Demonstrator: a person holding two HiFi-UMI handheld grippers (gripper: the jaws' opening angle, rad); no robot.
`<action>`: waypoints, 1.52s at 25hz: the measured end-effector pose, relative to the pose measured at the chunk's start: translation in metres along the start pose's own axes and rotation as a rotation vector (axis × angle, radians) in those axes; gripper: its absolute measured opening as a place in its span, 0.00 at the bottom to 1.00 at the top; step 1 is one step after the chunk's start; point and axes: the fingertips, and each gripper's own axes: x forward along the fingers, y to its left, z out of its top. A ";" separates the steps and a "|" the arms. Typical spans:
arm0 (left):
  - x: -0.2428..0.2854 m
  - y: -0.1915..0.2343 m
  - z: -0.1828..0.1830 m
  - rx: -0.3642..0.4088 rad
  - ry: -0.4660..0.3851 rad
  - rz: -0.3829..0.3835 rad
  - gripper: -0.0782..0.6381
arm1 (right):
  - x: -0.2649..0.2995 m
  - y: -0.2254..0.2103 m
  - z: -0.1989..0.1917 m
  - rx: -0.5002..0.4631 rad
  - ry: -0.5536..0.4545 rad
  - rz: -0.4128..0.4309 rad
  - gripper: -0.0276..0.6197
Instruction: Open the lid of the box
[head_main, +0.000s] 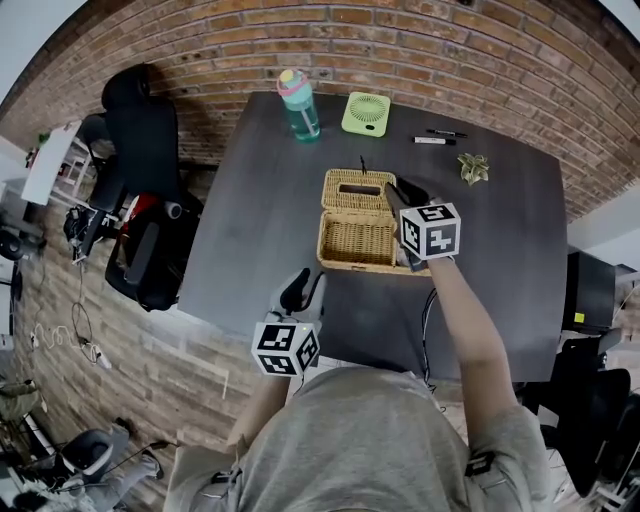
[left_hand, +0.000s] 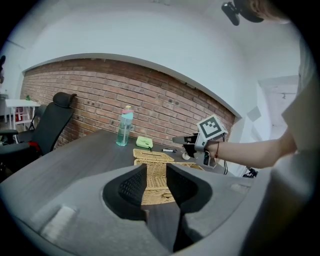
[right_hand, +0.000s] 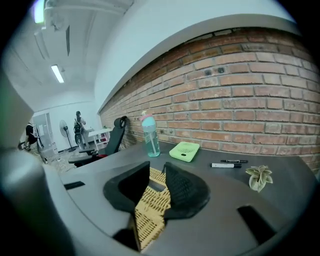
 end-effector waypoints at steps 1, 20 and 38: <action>-0.002 -0.002 -0.001 0.002 -0.002 -0.002 0.27 | -0.008 0.006 0.001 -0.006 -0.011 0.003 0.20; -0.068 -0.039 -0.021 0.043 -0.053 -0.029 0.24 | -0.150 0.091 -0.034 -0.024 -0.164 -0.026 0.07; -0.158 -0.088 -0.061 0.058 -0.082 -0.051 0.16 | -0.274 0.181 -0.104 -0.041 -0.177 0.012 0.05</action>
